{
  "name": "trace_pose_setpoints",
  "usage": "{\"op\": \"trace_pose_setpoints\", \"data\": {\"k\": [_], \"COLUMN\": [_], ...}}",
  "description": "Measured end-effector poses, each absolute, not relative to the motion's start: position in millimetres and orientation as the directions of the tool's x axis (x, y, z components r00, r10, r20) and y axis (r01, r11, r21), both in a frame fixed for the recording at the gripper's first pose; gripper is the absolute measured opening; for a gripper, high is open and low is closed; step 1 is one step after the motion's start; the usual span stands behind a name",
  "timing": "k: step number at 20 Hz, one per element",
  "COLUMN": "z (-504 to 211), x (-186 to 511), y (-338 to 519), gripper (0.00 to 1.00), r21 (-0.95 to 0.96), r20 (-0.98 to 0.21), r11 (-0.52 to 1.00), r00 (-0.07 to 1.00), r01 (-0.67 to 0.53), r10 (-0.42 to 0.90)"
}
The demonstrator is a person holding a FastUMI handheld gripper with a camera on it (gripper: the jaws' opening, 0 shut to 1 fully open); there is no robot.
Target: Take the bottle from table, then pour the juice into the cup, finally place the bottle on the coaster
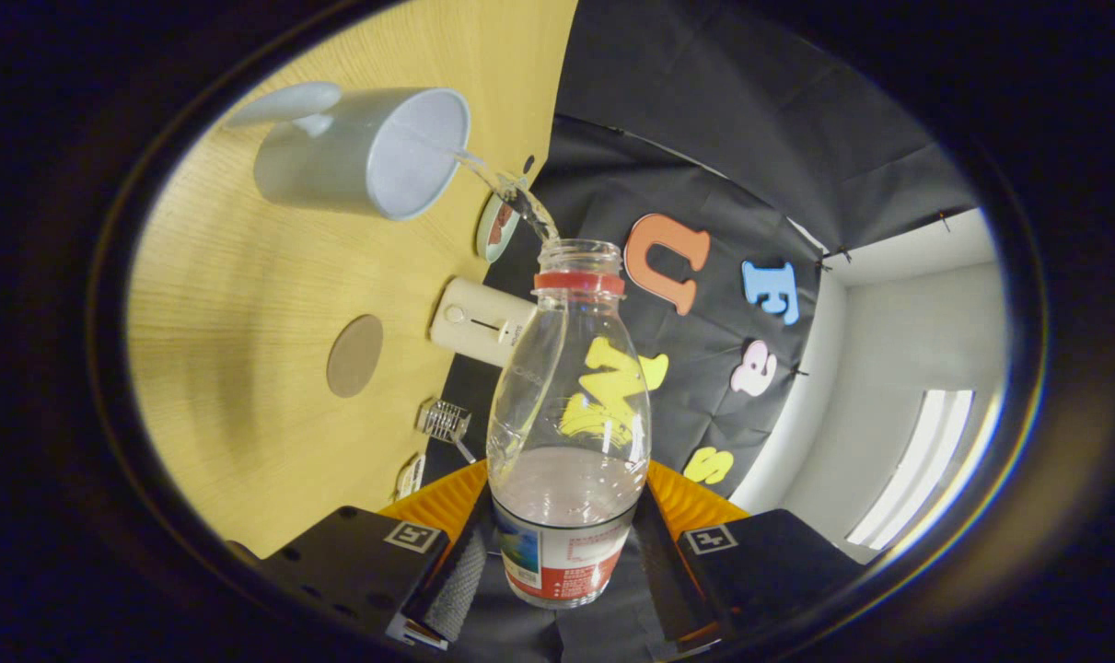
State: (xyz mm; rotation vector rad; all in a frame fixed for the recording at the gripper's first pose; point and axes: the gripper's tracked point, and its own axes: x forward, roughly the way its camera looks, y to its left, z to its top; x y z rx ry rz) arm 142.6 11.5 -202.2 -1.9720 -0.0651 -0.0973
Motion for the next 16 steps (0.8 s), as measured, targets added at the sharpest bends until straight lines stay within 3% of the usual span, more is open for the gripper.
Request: {"op": "trace_pose_setpoints", "data": {"k": [16], "z": [-173.7], "x": [145.6], "y": [26.9], "gripper": [0.81], "r21": [-0.850], "r20": [0.168], "r11": [-0.496], "r00": [0.984], "r01": [0.177], "r10": [0.062]}}
